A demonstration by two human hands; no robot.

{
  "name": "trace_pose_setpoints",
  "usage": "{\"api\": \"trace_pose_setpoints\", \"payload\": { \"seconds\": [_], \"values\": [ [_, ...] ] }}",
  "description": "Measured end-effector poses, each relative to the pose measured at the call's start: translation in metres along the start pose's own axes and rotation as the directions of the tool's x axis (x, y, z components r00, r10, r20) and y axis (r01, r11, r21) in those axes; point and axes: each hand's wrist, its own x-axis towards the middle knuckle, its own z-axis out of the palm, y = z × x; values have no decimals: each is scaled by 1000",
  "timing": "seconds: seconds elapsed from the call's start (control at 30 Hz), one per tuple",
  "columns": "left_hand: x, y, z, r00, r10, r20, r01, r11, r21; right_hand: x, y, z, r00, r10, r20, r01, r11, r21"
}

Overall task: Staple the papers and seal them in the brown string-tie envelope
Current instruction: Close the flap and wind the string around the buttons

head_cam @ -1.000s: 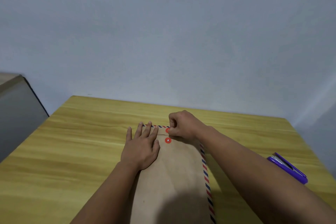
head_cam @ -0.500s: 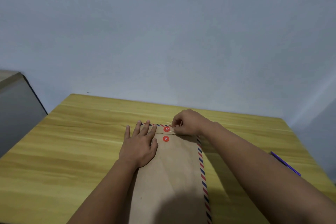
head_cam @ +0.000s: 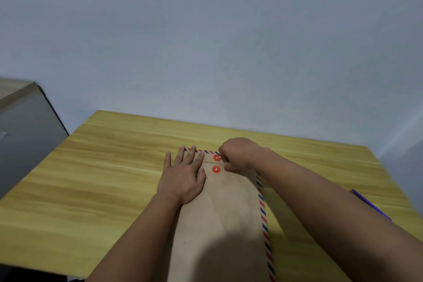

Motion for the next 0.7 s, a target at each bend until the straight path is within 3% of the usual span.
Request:
{"api": "trace_pose_setpoints", "payload": {
  "seconds": [0.2, 0.37, 0.53, 0.7],
  "values": [
    [-1, 0, 0, 1000, 2, -8, -2, 1000, 0, 0, -2, 9, 989, 4, -146, 35, 964, 265],
    [0, 0, 1, 1000, 3, -9, -3, 1000, 8, -3, -3, 10, 960, 145, -240, -6, 867, 498],
    [1, 2, 0, 1000, -2, 3, 2, 1000, 17, -3, 4, 15, 935, 288, -205, -54, 689, 723],
    [0, 3, -1, 1000, -8, 3, 8, 1000, 21, -4, 0, 20, 936, 309, -167, -57, 602, 797]
  ]
}}
